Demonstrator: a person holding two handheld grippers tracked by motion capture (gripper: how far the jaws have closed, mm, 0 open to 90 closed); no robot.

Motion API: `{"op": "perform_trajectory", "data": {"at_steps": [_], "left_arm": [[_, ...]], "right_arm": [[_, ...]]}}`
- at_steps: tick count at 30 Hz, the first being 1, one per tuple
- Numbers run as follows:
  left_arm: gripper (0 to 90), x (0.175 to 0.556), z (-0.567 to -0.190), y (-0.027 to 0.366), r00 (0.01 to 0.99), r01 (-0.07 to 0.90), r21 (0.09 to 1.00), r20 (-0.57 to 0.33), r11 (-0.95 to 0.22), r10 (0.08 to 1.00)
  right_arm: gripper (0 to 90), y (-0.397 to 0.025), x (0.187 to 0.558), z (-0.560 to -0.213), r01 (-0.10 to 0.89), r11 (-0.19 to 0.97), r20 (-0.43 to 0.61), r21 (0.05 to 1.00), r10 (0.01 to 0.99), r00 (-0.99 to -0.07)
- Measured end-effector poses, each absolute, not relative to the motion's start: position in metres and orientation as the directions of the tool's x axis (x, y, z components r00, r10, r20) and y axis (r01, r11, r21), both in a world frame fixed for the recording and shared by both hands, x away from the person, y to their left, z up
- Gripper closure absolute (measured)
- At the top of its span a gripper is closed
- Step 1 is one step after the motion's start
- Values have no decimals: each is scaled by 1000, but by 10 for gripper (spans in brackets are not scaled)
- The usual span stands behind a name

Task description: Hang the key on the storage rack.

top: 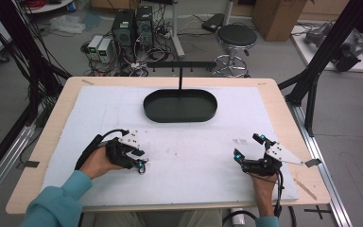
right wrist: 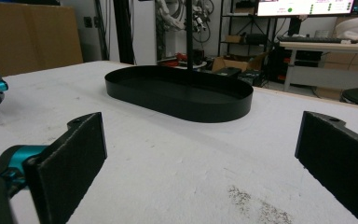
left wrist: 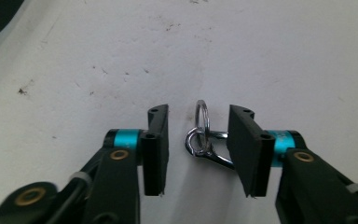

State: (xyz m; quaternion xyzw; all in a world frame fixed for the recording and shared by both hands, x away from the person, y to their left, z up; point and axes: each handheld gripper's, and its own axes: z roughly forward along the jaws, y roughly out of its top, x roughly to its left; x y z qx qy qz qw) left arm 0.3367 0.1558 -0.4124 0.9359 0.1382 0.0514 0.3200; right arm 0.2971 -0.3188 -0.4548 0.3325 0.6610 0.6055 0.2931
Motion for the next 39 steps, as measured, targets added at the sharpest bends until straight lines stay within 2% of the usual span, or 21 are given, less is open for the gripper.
{"op": "perform_trajectory", "data": {"at_steps": [9,19,23,27,39], "left_arm": [[744,337,-414,153,956,229,596,10,-770,292],[823,338,-415,153,957,234,590,1,-773,291],[825,338,-415,153,958,232,588,-1,-775,286],[873,337,-415,152,957,230,588,7,-775,289],[884,337,-413,152,952,251,591,-9,-767,305]], "right_arm": [[13,-319,297,-455,86,45,17,995,794,-607],[13,-319,297,-455,85,43,17,995,794,-608],[13,-319,297,-455,84,44,16,995,795,-607],[12,-319,297,-455,84,43,17,995,794,-607],[13,-319,297,-455,85,43,17,995,795,-607]]}}
